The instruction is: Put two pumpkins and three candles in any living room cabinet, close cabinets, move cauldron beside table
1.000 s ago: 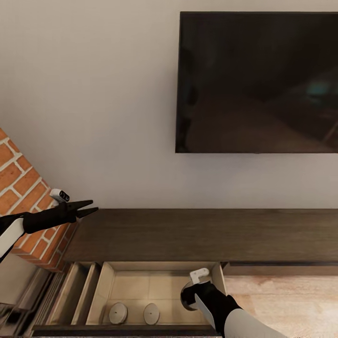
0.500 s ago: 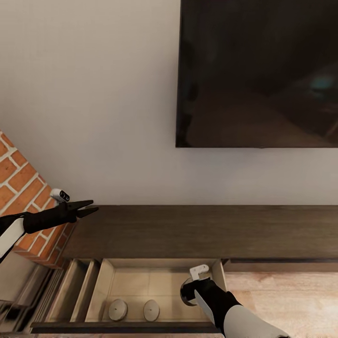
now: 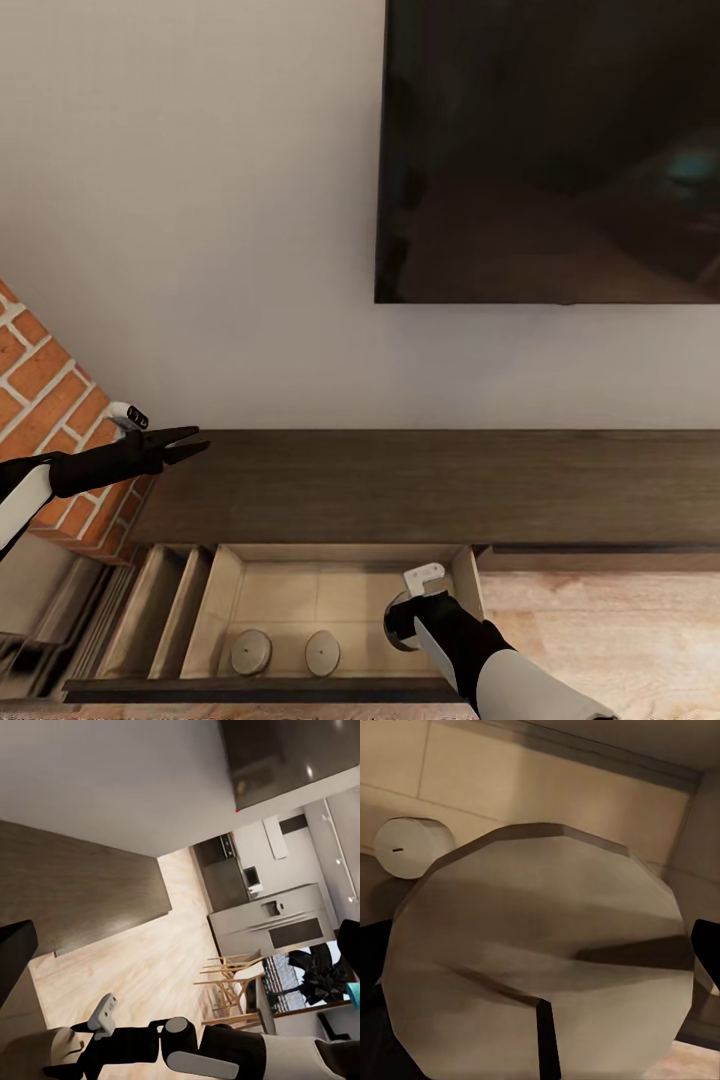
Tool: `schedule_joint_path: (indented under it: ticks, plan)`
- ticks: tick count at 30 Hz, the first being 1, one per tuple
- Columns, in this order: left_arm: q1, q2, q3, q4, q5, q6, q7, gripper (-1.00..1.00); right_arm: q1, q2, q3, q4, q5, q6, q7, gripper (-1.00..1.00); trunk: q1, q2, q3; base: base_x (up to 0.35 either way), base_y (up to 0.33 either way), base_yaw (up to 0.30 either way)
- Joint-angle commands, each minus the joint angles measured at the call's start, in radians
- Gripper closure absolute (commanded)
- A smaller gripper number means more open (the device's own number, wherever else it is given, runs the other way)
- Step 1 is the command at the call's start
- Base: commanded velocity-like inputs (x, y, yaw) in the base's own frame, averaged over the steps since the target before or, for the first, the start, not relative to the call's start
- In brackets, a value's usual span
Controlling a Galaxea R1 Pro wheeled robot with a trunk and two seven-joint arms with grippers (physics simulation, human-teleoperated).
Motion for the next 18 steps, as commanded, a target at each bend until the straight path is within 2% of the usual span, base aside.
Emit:
schedule_joint_path:
  ticks: [1,18]
  plan:
    - [0.000,0.000,0.000,0.000,0.000,0.000,0.000,-1.00,0.000,0.000,0.000,-0.001,0.000,0.000,-0.001,1.00,0.000,0.000,-0.002,0.000,0.000,0.000]
    - [0.000,0.000,-0.001,0.000,0.000,0.000,0.000,-1.00,0.000,0.000,0.000,-0.006,0.000,0.000,-0.001,1.00,0.061,-0.112,-0.079,0.000,0.000,0.000]
